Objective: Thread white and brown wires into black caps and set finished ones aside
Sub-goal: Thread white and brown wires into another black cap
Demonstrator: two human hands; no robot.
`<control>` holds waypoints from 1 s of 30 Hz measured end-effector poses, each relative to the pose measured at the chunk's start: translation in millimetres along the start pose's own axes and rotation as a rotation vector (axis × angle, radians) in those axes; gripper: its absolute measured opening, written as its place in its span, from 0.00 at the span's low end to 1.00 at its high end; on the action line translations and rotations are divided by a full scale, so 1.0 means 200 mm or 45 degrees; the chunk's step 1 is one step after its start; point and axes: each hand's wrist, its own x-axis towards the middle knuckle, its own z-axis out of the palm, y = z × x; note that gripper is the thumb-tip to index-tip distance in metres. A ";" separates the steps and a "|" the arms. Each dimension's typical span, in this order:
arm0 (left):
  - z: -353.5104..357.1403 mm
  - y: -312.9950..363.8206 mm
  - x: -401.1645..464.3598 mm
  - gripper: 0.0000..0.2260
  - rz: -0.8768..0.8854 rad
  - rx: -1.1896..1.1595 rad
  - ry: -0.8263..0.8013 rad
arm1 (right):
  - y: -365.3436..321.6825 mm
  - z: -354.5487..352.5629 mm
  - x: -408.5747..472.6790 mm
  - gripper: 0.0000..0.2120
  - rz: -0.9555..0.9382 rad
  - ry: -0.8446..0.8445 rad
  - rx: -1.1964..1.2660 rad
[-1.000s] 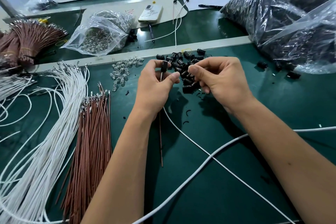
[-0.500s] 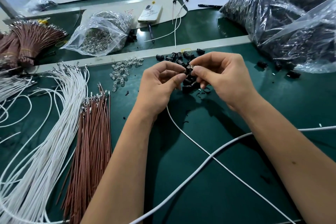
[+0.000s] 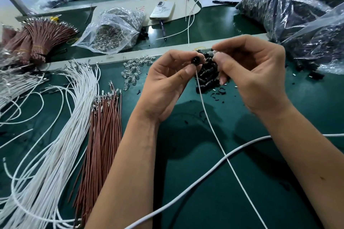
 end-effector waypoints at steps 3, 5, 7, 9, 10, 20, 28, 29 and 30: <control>0.00 0.00 0.00 0.08 0.010 0.006 -0.002 | -0.02 -0.01 0.00 0.04 -0.049 0.001 -0.032; 0.01 0.01 0.01 0.08 0.015 0.033 0.018 | -0.03 0.00 0.00 0.05 -0.083 -0.037 -0.054; 0.01 0.01 0.01 0.11 0.009 0.073 0.039 | -0.03 0.01 -0.01 0.05 -0.103 -0.063 -0.056; 0.01 0.01 0.01 0.13 -0.005 0.124 0.048 | -0.04 0.01 -0.02 0.05 -0.115 -0.077 -0.047; 0.01 0.01 0.00 0.13 -0.010 0.145 0.053 | -0.04 0.01 -0.02 0.05 -0.118 -0.083 -0.052; 0.01 0.00 0.01 0.10 -0.073 0.284 0.264 | 0.00 0.02 -0.02 0.03 0.057 -0.052 -0.036; 0.07 -0.03 0.02 0.07 -0.119 0.497 0.595 | 0.08 0.02 0.00 0.09 0.878 0.010 0.202; 0.07 -0.04 0.03 0.07 -0.119 0.508 0.598 | 0.08 0.03 -0.01 0.10 0.809 -0.042 0.106; 0.08 -0.04 0.02 0.07 -0.117 0.519 0.593 | 0.08 0.04 -0.02 0.09 0.733 -0.085 0.034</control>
